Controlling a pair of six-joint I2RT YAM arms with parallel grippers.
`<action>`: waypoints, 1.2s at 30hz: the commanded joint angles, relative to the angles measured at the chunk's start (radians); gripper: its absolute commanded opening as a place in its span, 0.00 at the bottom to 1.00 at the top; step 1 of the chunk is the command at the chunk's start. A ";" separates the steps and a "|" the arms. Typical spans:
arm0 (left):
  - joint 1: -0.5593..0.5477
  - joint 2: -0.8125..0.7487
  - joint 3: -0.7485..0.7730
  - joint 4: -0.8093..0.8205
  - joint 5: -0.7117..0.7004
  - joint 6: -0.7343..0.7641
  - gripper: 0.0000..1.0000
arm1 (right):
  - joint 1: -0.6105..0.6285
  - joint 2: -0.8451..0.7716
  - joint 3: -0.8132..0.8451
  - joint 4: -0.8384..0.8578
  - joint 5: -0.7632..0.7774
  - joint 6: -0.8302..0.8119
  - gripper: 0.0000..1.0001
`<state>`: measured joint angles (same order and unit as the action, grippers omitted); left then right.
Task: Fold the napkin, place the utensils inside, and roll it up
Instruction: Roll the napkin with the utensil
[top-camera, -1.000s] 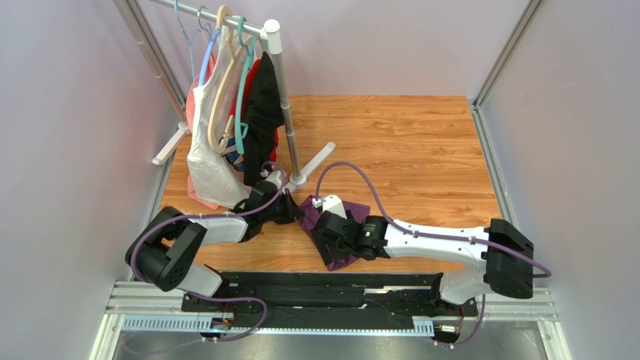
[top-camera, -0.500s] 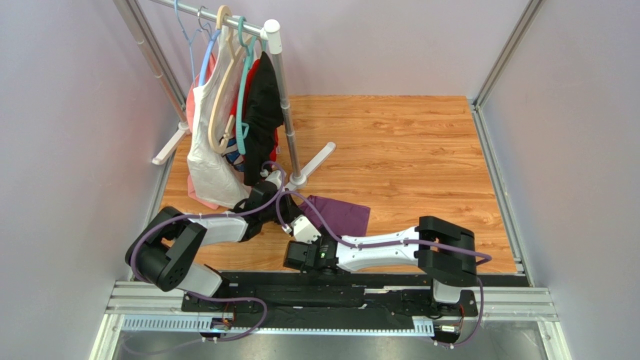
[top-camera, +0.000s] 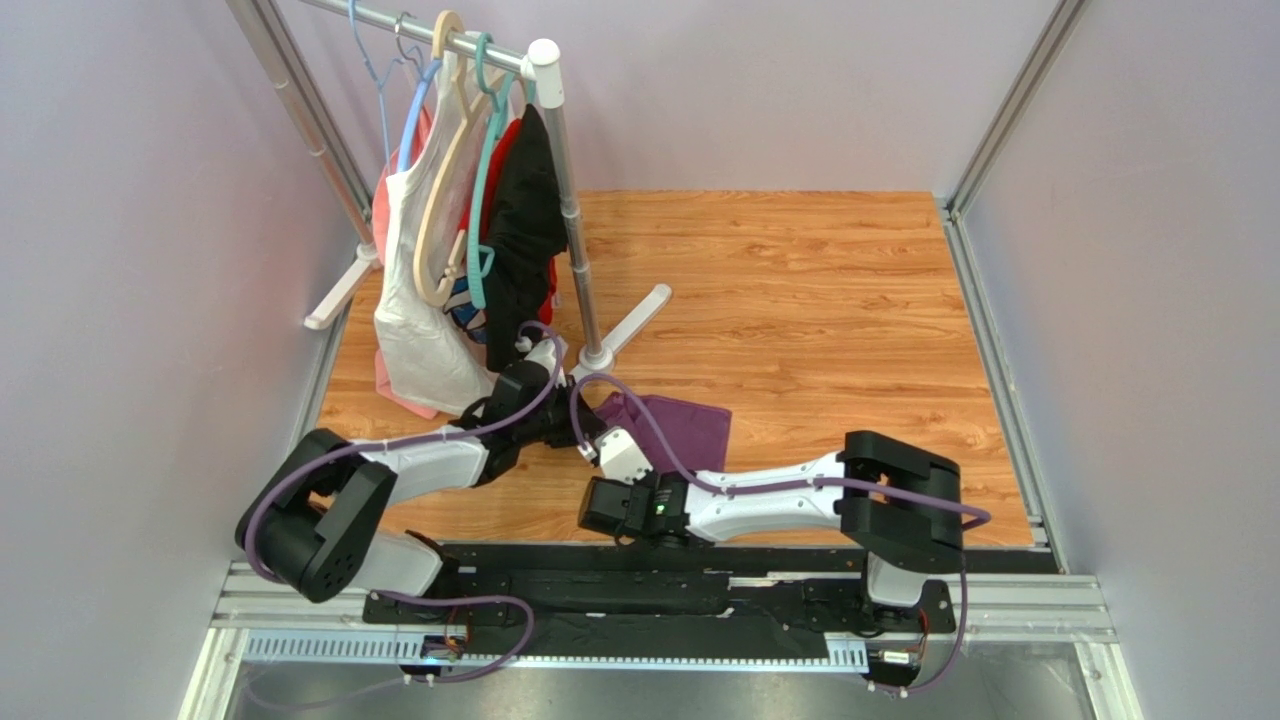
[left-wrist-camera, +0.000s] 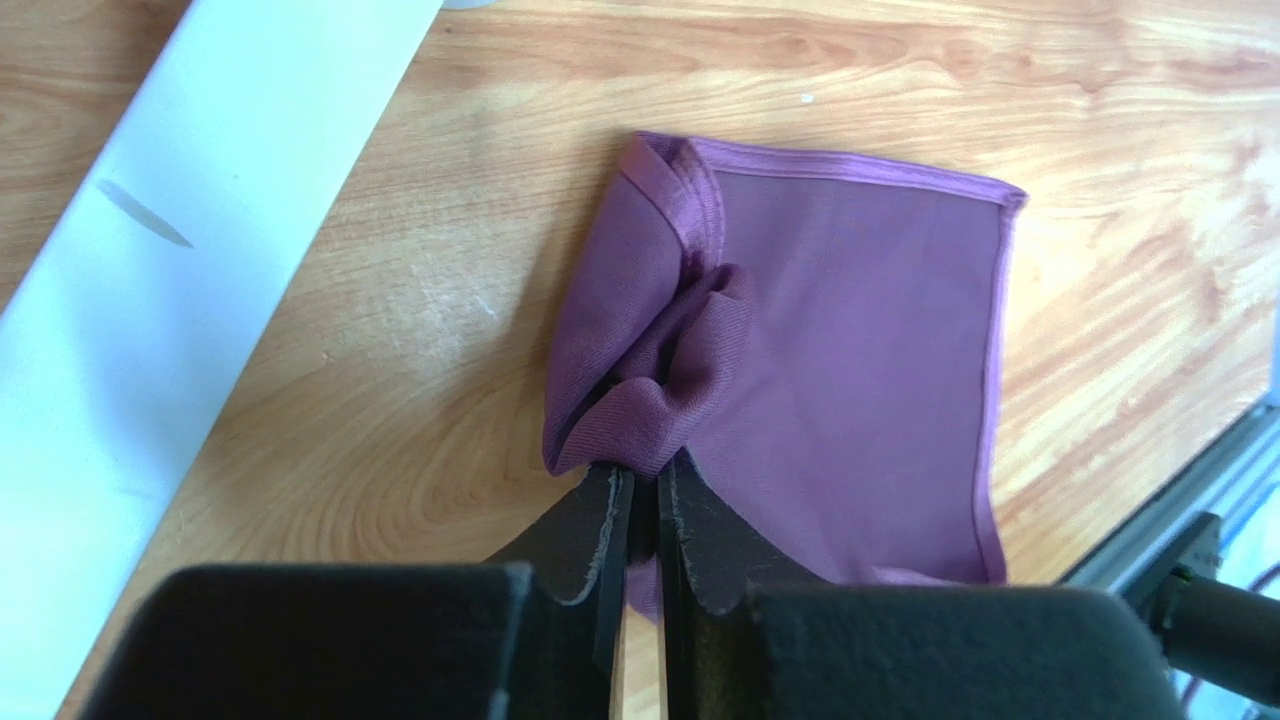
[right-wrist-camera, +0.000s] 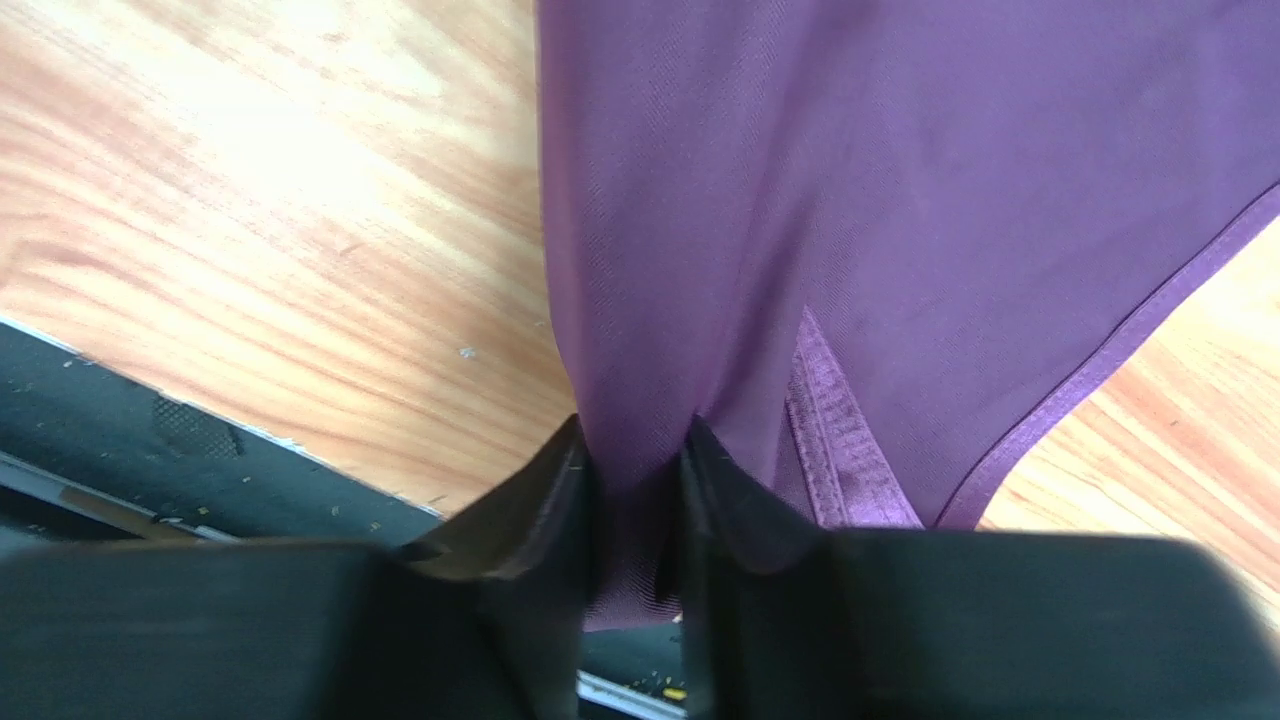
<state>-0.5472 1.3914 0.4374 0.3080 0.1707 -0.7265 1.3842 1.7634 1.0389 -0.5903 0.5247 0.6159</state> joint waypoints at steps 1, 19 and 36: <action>0.001 -0.092 -0.012 -0.032 0.004 0.016 0.31 | -0.043 -0.013 -0.140 0.150 -0.150 0.005 0.15; 0.001 -0.382 -0.085 -0.159 0.007 0.145 0.84 | -0.292 -0.203 -0.392 0.437 -0.733 -0.097 0.00; 0.001 -0.462 -0.131 -0.168 -0.100 0.190 0.85 | -0.487 -0.130 -0.442 0.481 -0.979 -0.134 0.00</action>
<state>-0.5476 0.9443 0.3050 0.1699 0.1532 -0.5507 0.9264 1.5768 0.6544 0.0105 -0.4301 0.5232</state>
